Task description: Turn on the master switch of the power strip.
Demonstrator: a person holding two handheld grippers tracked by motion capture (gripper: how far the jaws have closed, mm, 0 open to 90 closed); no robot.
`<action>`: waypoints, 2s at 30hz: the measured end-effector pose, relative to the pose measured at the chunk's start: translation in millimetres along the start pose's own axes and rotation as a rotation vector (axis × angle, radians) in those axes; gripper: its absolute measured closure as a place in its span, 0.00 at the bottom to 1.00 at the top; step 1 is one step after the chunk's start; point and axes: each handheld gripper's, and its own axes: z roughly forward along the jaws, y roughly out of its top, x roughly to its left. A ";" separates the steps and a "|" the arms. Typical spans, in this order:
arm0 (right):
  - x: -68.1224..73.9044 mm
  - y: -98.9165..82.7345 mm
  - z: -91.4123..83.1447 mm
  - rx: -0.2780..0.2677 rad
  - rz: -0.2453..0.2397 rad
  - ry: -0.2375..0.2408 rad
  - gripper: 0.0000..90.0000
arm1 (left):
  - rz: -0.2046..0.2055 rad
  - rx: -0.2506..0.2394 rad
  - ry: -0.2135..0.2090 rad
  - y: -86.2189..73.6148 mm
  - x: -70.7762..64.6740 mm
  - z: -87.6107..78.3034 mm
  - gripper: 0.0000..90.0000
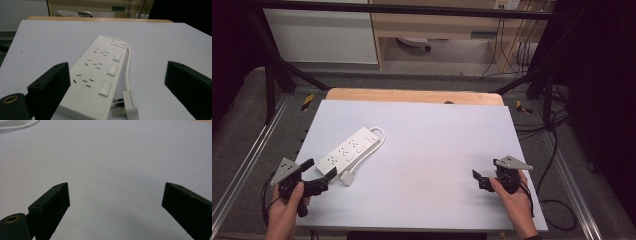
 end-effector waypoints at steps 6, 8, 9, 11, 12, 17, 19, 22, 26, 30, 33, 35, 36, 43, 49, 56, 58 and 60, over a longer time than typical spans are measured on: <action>1.0 0.0 -2.6 -0.033 -0.005 0.006 0.09 | 0.022 -0.009 -0.012 1.1 -3.6 -0.6 0.07; 2.0 0.4 -2.4 -0.038 -0.005 0.006 0.08 | 0.025 -0.009 -0.018 1.1 -4.5 -0.4 0.07; 2.4 0.5 -2.3 -0.038 0.000 0.008 0.08 | 0.027 -0.010 -0.020 1.2 -4.8 -0.3 0.07; 2.7 0.8 -1.9 -0.034 0.003 0.011 0.08 | 0.030 -0.007 -0.023 1.2 -5.3 0.1 0.07; 2.8 0.9 -1.8 -0.034 0.007 0.015 0.07 | 0.031 -0.005 -0.026 1.1 -6.2 1.2 0.07; 3.6 2.0 -1.4 -0.035 0.028 0.026 0.05 | 0.026 0.017 -0.033 0.8 -9.8 7.4 0.07; 3.4 2.7 -1.9 -0.041 0.034 0.032 0.05 | 0.029 0.018 -0.025 1.3 -11.0 9.2 0.07; 4.1 3.0 -4.2 -0.056 0.044 0.049 0.04 | 0.030 0.005 -0.004 3.5 -15.1 7.9 0.07; 6.0 2.3 -4.7 -0.062 0.044 0.076 0.04 | 0.034 0.010 -0.016 9.3 -20.3 11.1 0.07; 9.8 3.2 -4.7 -0.057 0.025 0.088 0.04 | 0.037 0.003 -0.015 17.2 -23.9 17.9 0.07; 11.9 2.9 -5.5 -0.054 0.014 0.089 0.04 | 0.044 0.011 -0.028 21.2 -27.4 23.5 0.07; 11.6 2.7 -5.7 -0.052 0.014 0.086 0.04 | 0.053 0.007 -0.034 25.1 -29.2 27.2 0.07; 11.2 2.7 -5.9 -0.053 0.017 0.085 0.04 | 0.056 0.003 -0.037 27.0 -30.0 29.0 0.07; 7.7 2.6 -8.5 -0.061 0.038 0.070 0.05 | 0.081 0.010 -0.063 36.8 -33.7 45.0 0.07; 6.1 2.4 -9.8 -0.069 0.043 0.057 0.04 | 0.059 -0.024 -0.088 43.4 -32.8 57.8 0.08; 4.9 2.9 -9.6 -0.074 0.047 0.052 0.04 | 0.040 0.001 -0.085 52.7 -30.1 71.4 0.08; 4.4 3.3 -9.5 -0.078 0.048 0.046 0.04 | 0.047 0.009 -0.082 56.2 -30.5 76.4 0.08; 4.4 3.8 -9.3 -0.083 0.048 0.044 0.04 | 0.049 0.014 -0.079 59.3 -30.8 81.7 0.08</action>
